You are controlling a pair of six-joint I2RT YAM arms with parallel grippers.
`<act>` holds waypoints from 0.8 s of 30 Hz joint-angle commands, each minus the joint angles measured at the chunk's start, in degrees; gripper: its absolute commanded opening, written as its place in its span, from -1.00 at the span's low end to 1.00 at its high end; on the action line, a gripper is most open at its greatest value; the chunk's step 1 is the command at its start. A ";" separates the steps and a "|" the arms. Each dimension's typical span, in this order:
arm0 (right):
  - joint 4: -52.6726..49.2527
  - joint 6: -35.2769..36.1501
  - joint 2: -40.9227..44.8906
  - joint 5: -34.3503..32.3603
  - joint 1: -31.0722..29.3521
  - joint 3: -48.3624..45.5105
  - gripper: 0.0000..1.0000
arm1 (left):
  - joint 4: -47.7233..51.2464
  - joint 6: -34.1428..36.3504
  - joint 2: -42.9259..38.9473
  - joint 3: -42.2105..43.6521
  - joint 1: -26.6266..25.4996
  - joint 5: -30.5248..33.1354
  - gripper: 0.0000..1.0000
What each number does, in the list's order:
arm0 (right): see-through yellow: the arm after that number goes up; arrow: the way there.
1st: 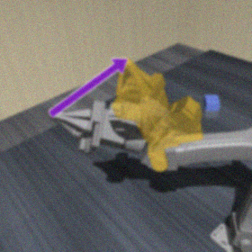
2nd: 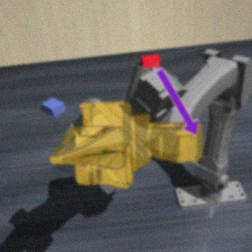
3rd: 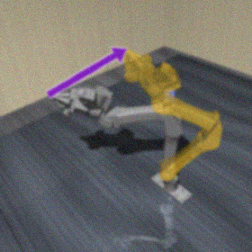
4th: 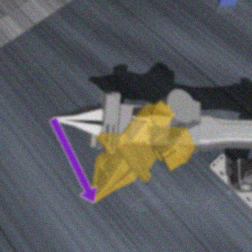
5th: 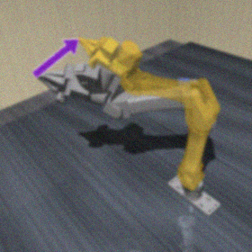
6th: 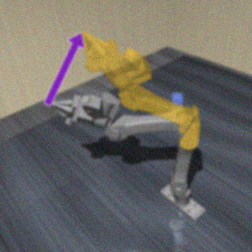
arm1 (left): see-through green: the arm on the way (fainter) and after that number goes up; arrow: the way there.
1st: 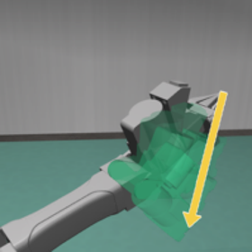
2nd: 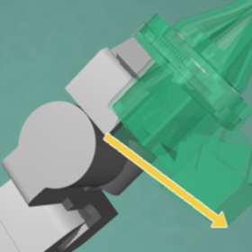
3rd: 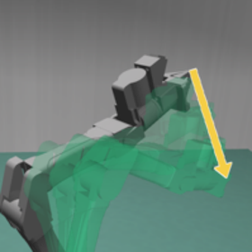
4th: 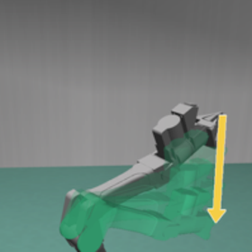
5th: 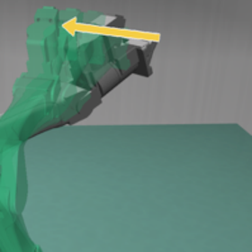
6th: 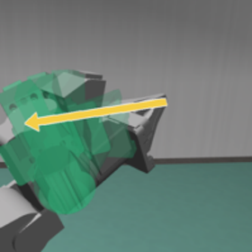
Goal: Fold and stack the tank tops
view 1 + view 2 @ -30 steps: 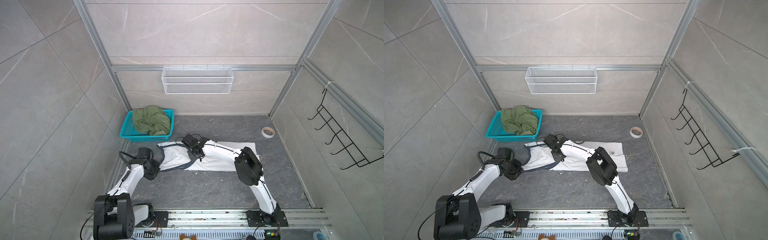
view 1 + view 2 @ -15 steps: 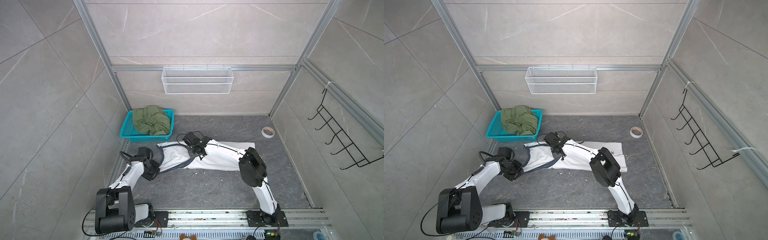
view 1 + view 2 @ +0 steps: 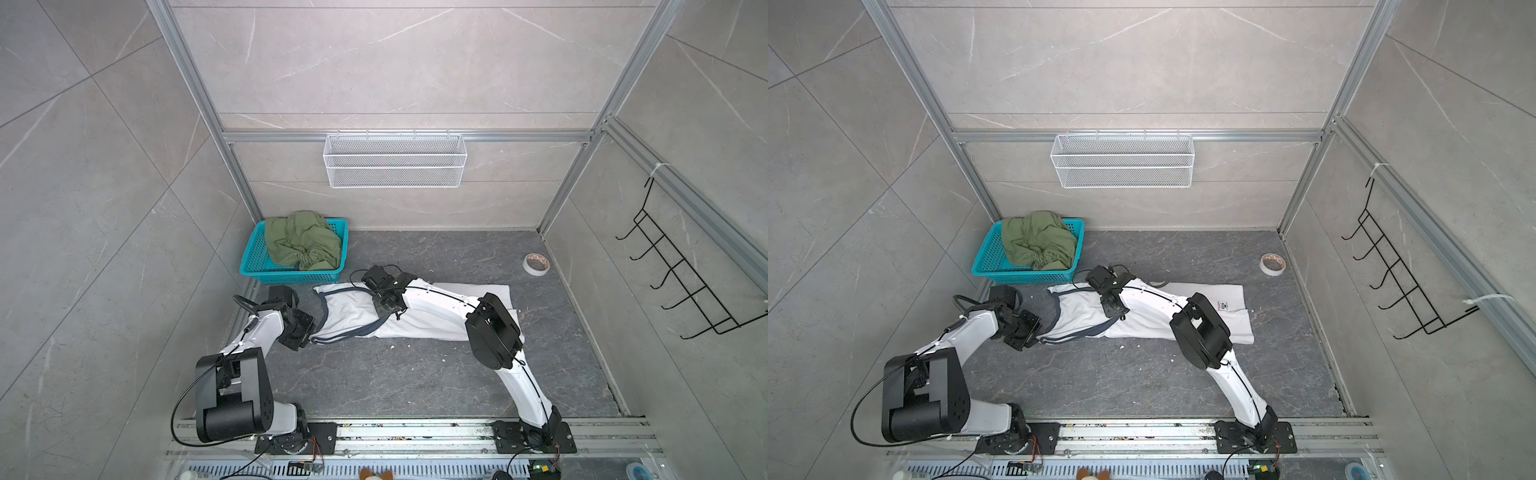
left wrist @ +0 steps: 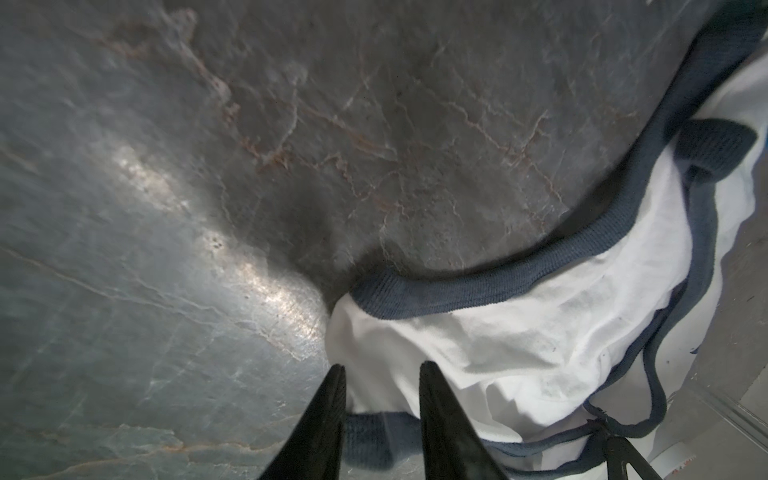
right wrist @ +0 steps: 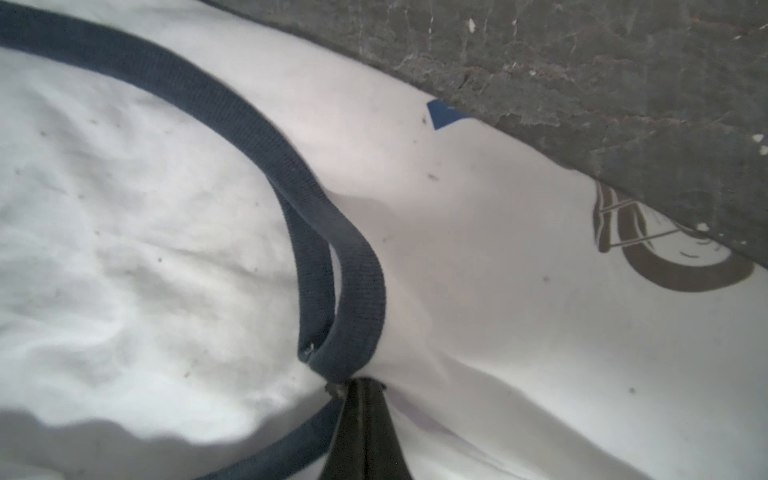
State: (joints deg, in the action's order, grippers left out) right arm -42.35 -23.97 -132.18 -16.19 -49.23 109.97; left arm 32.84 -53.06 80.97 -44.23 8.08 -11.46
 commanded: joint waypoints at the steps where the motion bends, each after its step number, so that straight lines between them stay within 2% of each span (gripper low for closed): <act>1: -2.55 -1.00 -1.68 -2.09 0.45 2.19 -1.00 | -0.13 1.53 -0.90 0.49 2.11 0.34 -0.30; 6: -1.74 -0.82 -1.35 -1.24 0.45 0.91 -1.00 | -1.81 1.47 -2.54 2.01 3.48 0.36 -0.30; 8: -1.56 -0.55 -1.16 -0.79 0.45 0.92 -1.00 | -1.71 2.21 -5.44 1.90 2.56 1.38 -0.24; 9: -1.58 -0.46 -1.07 -0.63 0.40 0.99 -0.99 | 0.48 2.50 -7.65 0.79 1.24 4.16 -0.16; 11: -1.60 -0.17 -0.82 -0.59 0.40 1.11 -0.91 | 4.87 2.79 -12.15 -2.06 -4.54 11.55 0.04; 12: -1.76 0.01 -0.70 -0.60 0.37 1.29 -0.79 | 6.85 2.63 -13.98 -3.46 -8.56 15.60 0.13; 15: -3.14 0.28 0.08 -1.04 0.45 2.19 -0.47 | 10.61 0.80 -16.12 -6.54 -19.46 21.97 0.19; 18: -3.73 0.50 2.38 0.12 0.66 1.77 -0.25 | 10.30 -1.33 -13.61 -7.47 -28.05 22.46 0.17; 20: -3.50 0.42 5.28 2.19 1.49 0.00 -0.14 | 7.57 -2.12 -9.54 -7.59 -32.76 20.39 0.17; 24: 0.41 -0.29 12.98 7.91 5.56 -8.23 -0.07 | 2.18 -2.72 -0.17 -9.29 -37.57 17.00 0.17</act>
State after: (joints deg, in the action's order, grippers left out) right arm -43.20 -23.57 -126.50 -12.23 -46.92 105.27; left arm 37.23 -54.24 76.03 -51.99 -27.46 6.74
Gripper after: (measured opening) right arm 0.458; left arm 0.586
